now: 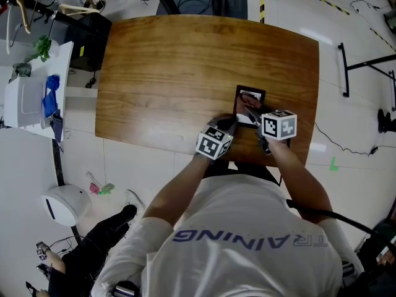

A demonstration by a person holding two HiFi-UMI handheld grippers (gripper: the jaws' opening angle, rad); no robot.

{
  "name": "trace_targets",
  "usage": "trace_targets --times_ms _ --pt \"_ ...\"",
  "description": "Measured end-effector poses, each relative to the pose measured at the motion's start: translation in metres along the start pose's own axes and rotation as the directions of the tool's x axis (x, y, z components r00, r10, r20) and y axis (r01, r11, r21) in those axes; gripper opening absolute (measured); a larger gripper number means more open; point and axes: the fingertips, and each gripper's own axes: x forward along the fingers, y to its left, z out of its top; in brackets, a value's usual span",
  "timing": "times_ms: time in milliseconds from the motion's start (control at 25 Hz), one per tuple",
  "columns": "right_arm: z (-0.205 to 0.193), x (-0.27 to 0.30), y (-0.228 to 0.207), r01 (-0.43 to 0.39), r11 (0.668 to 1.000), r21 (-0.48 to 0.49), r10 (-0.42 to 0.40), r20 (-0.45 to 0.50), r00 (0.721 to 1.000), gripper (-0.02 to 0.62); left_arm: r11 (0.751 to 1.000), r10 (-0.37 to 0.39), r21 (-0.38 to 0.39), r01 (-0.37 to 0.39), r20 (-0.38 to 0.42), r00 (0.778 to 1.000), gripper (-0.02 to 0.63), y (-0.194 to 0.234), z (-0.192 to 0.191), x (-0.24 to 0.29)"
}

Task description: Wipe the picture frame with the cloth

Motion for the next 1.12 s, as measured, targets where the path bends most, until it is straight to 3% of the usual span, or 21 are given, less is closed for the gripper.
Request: trace_targets --times_ms 440,960,1120 --pt "-0.002 -0.054 -0.050 0.080 0.991 0.105 -0.090 0.099 0.991 0.117 1.000 0.010 0.010 -0.010 0.003 1.000 0.006 0.000 0.000 0.000" --pt "-0.011 -0.060 -0.064 0.102 0.988 0.114 -0.115 0.116 0.987 0.118 1.000 0.003 -0.014 -0.003 0.001 1.000 0.006 0.003 0.000 -0.002" --pt "-0.011 -0.058 -0.062 0.106 0.990 0.091 -0.116 0.114 0.987 0.118 1.000 0.022 0.004 -0.022 0.035 0.999 0.006 0.020 0.025 -0.007"
